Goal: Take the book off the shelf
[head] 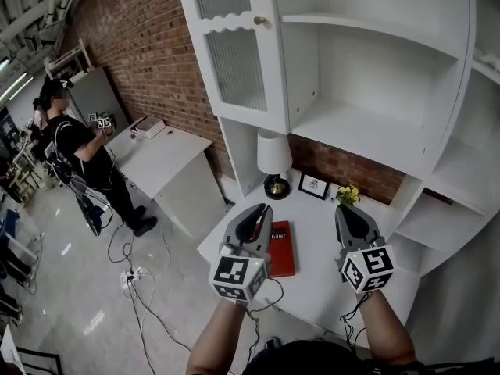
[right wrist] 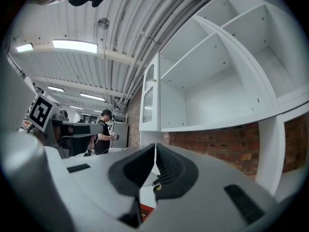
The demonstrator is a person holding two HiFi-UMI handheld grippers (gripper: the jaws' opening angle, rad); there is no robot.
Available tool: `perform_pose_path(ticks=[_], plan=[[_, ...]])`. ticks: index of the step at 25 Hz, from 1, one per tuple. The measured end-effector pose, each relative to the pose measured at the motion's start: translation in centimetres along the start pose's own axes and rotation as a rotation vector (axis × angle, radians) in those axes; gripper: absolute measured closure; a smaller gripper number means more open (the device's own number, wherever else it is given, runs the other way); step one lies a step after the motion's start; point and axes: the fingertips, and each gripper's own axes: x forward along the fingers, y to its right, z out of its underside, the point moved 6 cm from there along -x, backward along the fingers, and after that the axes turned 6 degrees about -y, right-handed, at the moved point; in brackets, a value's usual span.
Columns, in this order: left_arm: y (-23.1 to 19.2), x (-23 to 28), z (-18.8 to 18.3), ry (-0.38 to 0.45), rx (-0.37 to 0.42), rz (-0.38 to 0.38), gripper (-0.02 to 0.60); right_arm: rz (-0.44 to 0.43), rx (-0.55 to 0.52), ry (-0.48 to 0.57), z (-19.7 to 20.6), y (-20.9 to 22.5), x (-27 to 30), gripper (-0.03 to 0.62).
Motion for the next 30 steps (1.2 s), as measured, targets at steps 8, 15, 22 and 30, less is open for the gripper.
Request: perform_pose_path(ticks=[8,15,22,30], plan=[[0.4,-0.6,-2.0,0.045,0.001,-0.014,0.545,0.006,-0.035,0.056,-2.1,0.3,-1.0,0.586],[0.7,-0.9,-1.9,0.048,-0.007,-0.021,0.545,0.005,-0.041,0.057,-2.2,0.6,-1.2,0.586],[0.7,-0.7,-1.5,0.037,-0.007,-0.025,0.545,-0.007,-0.033,0.051,-1.9,0.6,-0.9,0.588],[0.4,-0.6,-1.3,0.033,-0.002,-0.045,0.545,-0.019,-0.018,0.047,-1.3,0.8,-0.3,0.588]])
